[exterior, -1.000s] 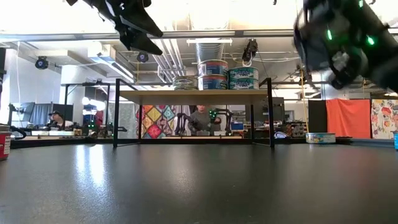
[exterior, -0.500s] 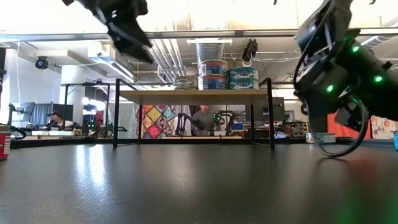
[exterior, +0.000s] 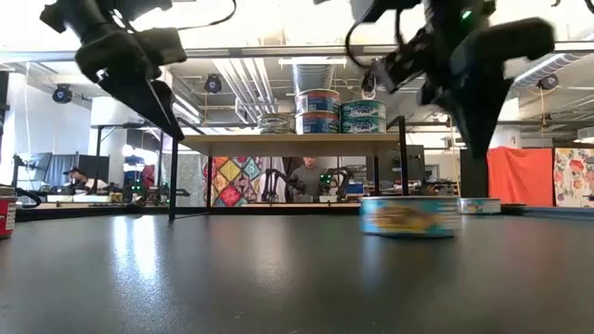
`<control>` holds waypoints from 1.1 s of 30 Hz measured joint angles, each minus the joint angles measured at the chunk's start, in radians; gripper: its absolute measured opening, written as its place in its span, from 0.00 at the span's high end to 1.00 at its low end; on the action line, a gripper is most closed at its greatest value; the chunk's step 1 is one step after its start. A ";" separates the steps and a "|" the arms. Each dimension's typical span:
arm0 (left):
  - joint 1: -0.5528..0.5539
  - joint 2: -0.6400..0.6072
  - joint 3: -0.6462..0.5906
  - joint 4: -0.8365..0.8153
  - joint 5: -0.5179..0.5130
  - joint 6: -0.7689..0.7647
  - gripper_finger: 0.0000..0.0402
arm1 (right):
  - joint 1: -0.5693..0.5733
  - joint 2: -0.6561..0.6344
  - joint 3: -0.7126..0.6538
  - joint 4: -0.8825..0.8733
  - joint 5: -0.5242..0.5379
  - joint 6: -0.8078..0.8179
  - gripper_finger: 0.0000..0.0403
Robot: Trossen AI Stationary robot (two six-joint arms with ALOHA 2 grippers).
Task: Stack canned seafood by type on shelf
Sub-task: Put the bottom yellow tuna can on the shelf
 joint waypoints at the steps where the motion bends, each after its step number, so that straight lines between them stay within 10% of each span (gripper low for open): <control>1: -0.017 -0.011 -0.022 0.024 -0.010 0.000 0.00 | 0.011 -0.013 -0.008 -0.004 0.013 0.018 0.98; 11: -0.066 0.055 -0.189 0.301 0.109 0.027 0.00 | 0.059 -0.046 -0.212 0.209 0.031 0.104 0.98; 33: -0.068 0.571 -0.033 0.702 0.207 0.285 0.00 | 0.016 -0.041 -0.371 0.776 -0.008 0.016 0.98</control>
